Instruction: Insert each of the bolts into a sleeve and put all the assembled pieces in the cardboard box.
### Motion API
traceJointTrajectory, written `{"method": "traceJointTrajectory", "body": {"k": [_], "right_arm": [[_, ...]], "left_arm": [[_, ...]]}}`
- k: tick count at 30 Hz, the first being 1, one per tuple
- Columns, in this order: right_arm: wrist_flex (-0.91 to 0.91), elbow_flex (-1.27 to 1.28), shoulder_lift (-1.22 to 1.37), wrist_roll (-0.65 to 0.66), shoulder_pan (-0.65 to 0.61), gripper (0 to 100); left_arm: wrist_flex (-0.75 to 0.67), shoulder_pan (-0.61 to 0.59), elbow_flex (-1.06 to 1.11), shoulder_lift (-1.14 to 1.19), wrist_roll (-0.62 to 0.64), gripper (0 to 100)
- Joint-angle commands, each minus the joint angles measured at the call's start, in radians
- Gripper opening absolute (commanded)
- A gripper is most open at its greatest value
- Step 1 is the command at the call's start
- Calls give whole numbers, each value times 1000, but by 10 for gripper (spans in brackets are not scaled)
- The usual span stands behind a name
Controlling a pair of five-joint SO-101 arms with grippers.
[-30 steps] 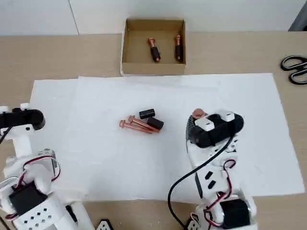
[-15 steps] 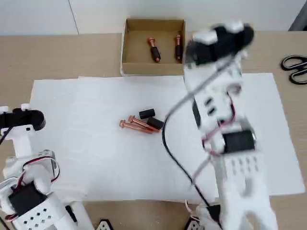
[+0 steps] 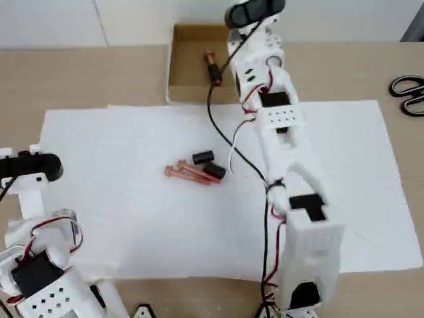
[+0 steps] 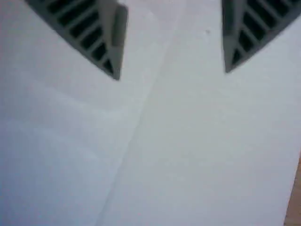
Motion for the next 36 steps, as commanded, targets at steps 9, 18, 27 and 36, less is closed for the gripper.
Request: {"method": "traceJointTrajectory", "body": {"k": [9,18,27,36], "right_arm": [[-33,-422,387,11,5,8],[-33,-555,562,12,7,12],[-24,-614,631,11,4,225],[-5,-755,625,14,8,238]], "left_arm": [[2,-9,-1,-12,-5,137],[2,-6,-1,-12,-5,137],[2,-6,-1,-12,-5,137],[0,-6,1,-12,-5,137]]}}
